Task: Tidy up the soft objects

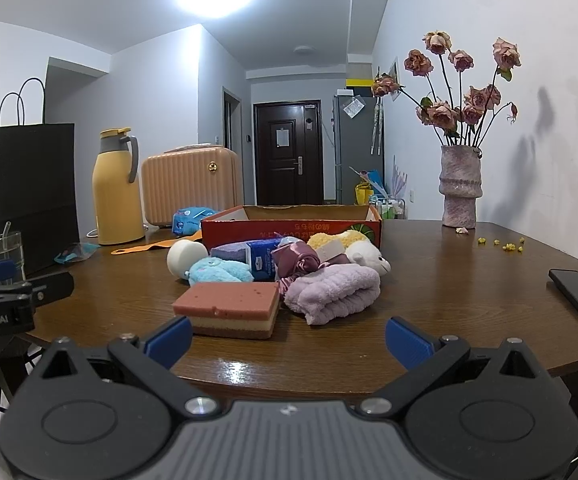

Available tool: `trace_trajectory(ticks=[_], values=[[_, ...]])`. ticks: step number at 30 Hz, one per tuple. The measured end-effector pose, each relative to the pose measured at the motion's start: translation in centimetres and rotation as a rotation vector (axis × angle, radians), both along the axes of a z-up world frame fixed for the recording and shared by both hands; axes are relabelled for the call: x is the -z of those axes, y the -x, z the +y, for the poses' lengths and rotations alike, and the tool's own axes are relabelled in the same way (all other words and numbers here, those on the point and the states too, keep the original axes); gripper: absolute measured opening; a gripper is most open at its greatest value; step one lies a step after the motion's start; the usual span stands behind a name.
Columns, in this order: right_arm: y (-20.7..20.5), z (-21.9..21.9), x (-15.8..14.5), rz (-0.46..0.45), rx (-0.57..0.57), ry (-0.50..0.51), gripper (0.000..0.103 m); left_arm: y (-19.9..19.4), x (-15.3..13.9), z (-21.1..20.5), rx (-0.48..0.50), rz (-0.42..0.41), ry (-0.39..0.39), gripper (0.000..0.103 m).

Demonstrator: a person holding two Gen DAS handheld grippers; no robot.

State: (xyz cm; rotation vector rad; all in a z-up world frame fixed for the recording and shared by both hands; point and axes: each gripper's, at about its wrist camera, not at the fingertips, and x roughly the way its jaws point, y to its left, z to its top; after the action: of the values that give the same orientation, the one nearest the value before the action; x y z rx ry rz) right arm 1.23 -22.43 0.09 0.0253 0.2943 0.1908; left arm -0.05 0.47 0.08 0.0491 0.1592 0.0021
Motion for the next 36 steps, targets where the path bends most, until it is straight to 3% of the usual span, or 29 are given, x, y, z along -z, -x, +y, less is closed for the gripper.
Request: trace_trajectory(ticks=[4,8,14,24,36], values=[[-0.3,-1.0,-0.5,-0.017,-0.008,0.034,0.103,-0.2,0.0,0.1,-0.001,0.005,-0.001,0.103],[-0.9,-4.1,-3.2,-0.044,0.034,0.074,0.103,-0.6,-0.2,0.2,-0.002,0.001,0.011,0.103],[-0.8,-6.7,-6.8,-0.092,0.066,0.023,0.103,-1.3,-1.3,0.7,-0.028,0.001,0.032,0.103],[-0.3,-3.6,-6.6,-0.115,-0.018,0.097,0.103,-1.6,-3.2,1.4,-0.027,-0.009,0.019,0.103],[-0.7,-2.3,-6.0,-0.102,-0.061,0.100,0.103,-2.0,-4.3,1.4,-0.024,-0.013,0.009,0.103]])
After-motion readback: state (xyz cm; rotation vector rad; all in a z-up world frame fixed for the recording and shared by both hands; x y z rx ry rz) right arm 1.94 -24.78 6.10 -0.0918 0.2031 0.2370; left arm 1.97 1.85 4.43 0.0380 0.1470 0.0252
